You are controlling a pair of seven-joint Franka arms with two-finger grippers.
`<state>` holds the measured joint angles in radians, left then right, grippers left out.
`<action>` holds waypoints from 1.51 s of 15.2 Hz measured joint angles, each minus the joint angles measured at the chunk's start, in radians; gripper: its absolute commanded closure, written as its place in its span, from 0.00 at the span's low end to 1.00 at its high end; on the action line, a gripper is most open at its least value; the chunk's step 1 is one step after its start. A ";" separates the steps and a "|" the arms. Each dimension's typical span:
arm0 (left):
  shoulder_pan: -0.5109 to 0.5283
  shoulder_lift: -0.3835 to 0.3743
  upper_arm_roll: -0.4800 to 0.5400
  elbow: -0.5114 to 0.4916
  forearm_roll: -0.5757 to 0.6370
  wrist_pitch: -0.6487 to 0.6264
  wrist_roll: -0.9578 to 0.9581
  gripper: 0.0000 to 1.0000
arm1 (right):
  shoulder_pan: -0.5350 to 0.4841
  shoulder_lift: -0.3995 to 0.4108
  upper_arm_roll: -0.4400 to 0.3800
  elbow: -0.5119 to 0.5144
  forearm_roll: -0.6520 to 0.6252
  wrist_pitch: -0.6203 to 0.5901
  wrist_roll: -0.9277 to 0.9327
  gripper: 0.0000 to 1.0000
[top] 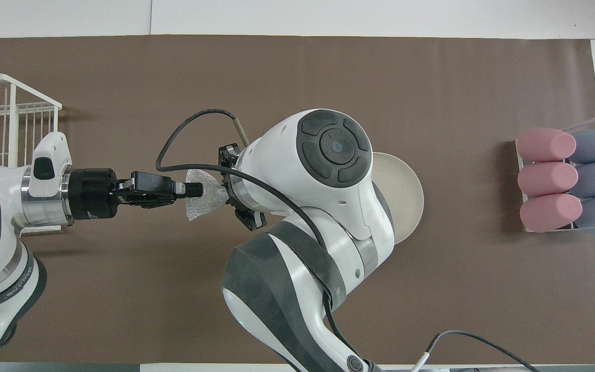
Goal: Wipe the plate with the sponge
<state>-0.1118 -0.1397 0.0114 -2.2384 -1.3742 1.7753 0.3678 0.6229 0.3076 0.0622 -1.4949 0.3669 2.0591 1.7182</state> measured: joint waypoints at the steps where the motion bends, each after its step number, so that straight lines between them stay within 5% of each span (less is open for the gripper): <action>1: 0.000 -0.003 0.001 0.000 0.000 0.000 -0.023 0.00 | 0.000 0.000 0.000 -0.002 0.000 -0.002 -0.001 1.00; 6: 0.000 -0.019 0.007 0.000 0.000 0.000 -0.074 0.00 | -0.020 -0.007 -0.015 -0.038 -0.037 -0.048 -0.004 1.00; 11: 0.003 -0.024 0.013 0.013 0.098 0.004 -0.087 0.00 | -0.153 -0.034 -0.023 -0.109 -0.076 -0.109 -0.028 1.00; 15: 0.017 -0.031 0.017 0.102 0.335 0.007 -0.206 0.00 | -0.268 -0.079 -0.025 -0.280 -0.081 -0.023 -0.202 1.00; 23: 0.011 -0.008 0.003 0.333 0.939 0.006 -0.471 0.00 | -0.279 -0.165 -0.025 -0.497 -0.169 0.048 -0.234 1.00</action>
<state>-0.1010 -0.1472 0.0146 -1.9051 -0.4356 1.7818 -0.1030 0.3436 0.1423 0.0374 -1.9923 0.1979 2.1076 1.4845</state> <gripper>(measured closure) 0.000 0.890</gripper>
